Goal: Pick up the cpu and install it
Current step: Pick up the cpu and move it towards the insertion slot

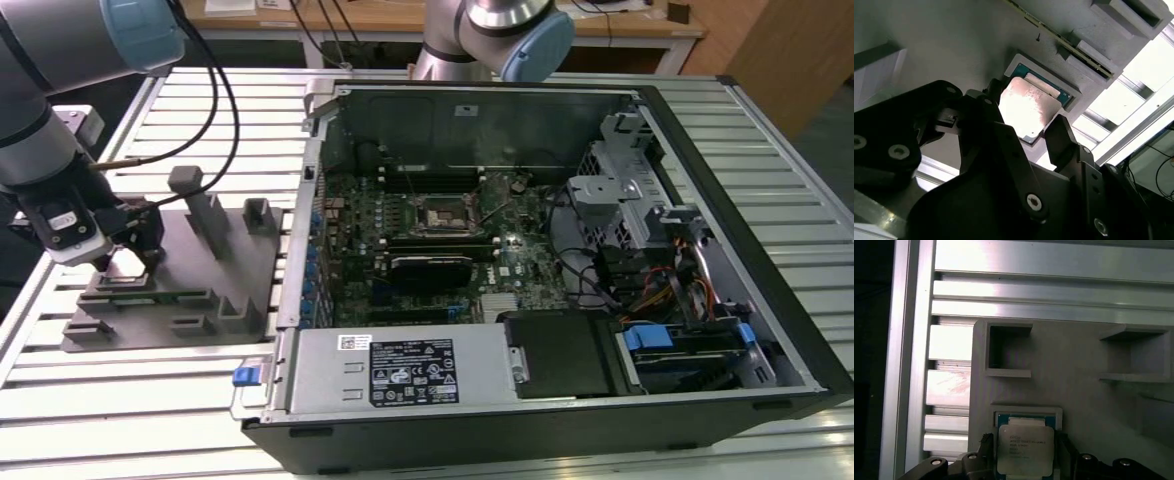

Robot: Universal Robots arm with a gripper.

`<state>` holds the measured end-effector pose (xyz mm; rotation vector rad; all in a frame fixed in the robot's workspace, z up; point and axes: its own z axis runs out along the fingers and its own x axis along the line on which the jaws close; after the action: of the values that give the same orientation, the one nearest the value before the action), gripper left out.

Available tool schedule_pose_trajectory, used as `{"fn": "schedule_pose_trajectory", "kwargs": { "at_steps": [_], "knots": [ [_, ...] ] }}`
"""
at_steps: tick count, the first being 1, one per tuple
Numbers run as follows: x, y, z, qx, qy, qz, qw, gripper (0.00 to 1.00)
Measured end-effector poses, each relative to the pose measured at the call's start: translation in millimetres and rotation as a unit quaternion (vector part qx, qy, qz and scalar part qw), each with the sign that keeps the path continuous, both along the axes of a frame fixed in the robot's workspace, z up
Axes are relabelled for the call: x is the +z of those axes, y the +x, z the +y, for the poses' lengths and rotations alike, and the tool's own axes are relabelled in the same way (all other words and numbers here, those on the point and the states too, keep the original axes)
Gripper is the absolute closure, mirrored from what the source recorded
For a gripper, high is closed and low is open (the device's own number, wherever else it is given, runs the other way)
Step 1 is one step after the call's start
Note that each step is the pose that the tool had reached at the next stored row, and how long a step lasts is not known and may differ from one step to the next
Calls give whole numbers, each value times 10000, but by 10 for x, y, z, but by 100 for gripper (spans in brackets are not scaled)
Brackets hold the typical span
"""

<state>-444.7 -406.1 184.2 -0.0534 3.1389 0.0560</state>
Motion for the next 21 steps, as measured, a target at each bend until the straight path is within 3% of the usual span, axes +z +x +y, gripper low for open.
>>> {"fn": "schedule_pose_trajectory", "kwargs": {
  "at_steps": [2, 3, 11, 21],
  "knots": [
    [1, -1, 0, 0, -1, 0, 10000, 39],
    [1, -1, 0, 0, -1, -1, 10000, 45],
    [8, 0, 0, 0, 1, -3, 10000, 46],
    [101, 0, 0, 0, 0, -2, 10000, 46]
  ]
}}
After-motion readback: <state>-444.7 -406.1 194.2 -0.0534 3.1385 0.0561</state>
